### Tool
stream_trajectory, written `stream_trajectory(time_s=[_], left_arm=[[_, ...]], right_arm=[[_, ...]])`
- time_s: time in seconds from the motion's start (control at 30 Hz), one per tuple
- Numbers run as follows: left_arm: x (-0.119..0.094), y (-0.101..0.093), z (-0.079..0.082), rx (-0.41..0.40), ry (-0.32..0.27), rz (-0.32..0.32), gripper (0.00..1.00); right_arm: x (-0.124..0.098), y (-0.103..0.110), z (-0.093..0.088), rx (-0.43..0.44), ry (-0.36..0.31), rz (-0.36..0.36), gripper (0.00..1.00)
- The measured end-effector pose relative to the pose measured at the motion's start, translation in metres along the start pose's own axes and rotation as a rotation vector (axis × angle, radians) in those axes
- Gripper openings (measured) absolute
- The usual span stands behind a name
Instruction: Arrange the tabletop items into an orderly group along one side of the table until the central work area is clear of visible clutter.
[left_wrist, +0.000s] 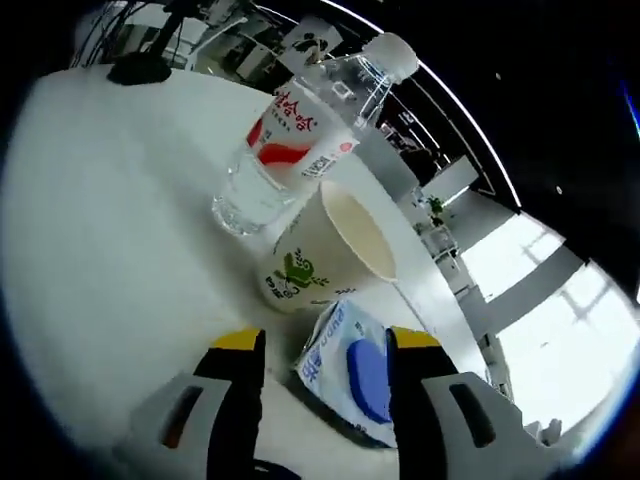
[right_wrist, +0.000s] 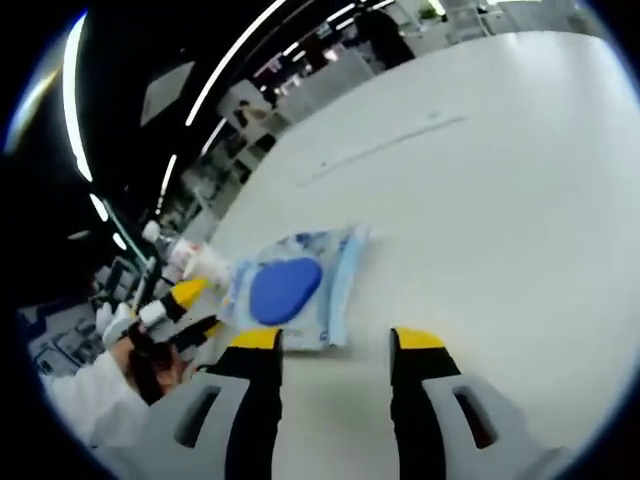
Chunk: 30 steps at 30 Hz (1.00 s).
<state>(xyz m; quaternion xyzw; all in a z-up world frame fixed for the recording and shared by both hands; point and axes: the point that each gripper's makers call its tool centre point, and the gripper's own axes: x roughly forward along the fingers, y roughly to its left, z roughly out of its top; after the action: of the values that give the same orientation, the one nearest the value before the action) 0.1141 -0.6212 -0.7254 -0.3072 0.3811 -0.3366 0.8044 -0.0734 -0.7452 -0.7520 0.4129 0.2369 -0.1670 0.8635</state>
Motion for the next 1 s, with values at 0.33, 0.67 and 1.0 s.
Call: stream_trajectory(time_s=[0.33, 0.67, 1.0], left_arm=[[-0.049, -0.046, 0.016, 0.022, -0.087, -0.23, 1.0], [-0.096, -0.058, 0.001, 0.245, -0.018, -0.261, 1.0], [-0.131, -0.04, -0.001, 0.31, 0.0, -0.225, 1.0]], right_arm=[[-0.053, -0.003, 0.01, 0.036, -0.14, 0.064, 0.52], [-0.085, 0.037, 0.001, -0.246, -0.116, 0.173, 0.76], [-0.113, 0.041, -0.011, -0.3, -0.08, 0.209, 0.86]])
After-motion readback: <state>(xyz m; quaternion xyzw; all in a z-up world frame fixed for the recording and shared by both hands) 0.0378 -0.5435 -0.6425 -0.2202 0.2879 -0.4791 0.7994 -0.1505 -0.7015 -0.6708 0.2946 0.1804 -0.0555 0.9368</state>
